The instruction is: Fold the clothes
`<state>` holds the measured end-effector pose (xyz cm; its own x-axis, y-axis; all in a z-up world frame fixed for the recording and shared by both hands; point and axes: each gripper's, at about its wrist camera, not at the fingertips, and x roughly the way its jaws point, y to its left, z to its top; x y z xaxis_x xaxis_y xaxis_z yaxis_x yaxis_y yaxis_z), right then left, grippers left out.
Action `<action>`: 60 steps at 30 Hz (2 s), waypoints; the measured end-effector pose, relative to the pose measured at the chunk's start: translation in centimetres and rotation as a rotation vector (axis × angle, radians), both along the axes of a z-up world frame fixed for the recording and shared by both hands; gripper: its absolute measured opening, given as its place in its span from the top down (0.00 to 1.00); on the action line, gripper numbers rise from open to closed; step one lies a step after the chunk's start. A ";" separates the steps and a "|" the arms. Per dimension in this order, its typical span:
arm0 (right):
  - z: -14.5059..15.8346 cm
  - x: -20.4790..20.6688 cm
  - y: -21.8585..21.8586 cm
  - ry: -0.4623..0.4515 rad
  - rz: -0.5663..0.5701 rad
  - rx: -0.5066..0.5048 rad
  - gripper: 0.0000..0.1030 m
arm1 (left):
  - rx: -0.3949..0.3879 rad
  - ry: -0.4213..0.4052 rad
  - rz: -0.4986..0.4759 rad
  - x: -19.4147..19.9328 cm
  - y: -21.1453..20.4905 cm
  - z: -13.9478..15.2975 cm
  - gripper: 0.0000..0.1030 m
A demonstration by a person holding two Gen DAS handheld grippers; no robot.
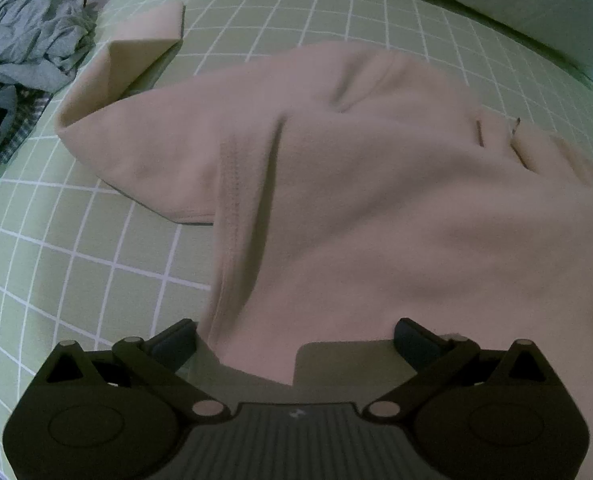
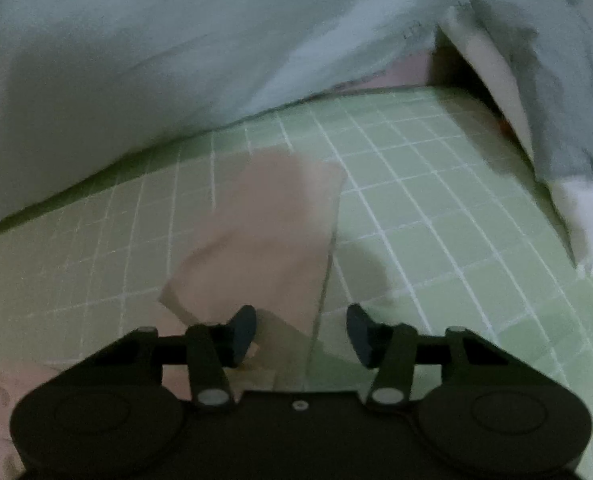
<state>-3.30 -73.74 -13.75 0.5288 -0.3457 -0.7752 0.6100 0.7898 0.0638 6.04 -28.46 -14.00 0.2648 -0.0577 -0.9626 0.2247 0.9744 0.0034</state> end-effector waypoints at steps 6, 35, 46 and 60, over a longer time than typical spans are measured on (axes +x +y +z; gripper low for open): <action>0.2 -1.4 -0.1 -0.005 0.031 -0.024 0.92 | -0.002 -0.007 0.001 0.0 -0.2 0.0 0.00; -0.3 -20.0 -3.3 0.006 -0.478 -0.020 0.29 | -0.009 -0.031 -0.004 -0.9 0.2 -0.1 0.00; 0.2 -23.5 -1.9 0.058 -0.508 -0.057 0.88 | -0.013 -0.050 -0.008 -1.1 0.4 -0.1 0.00; 2.6 -15.3 3.3 0.079 -0.255 -0.126 0.31 | -0.122 -0.044 0.017 0.5 2.0 2.4 0.00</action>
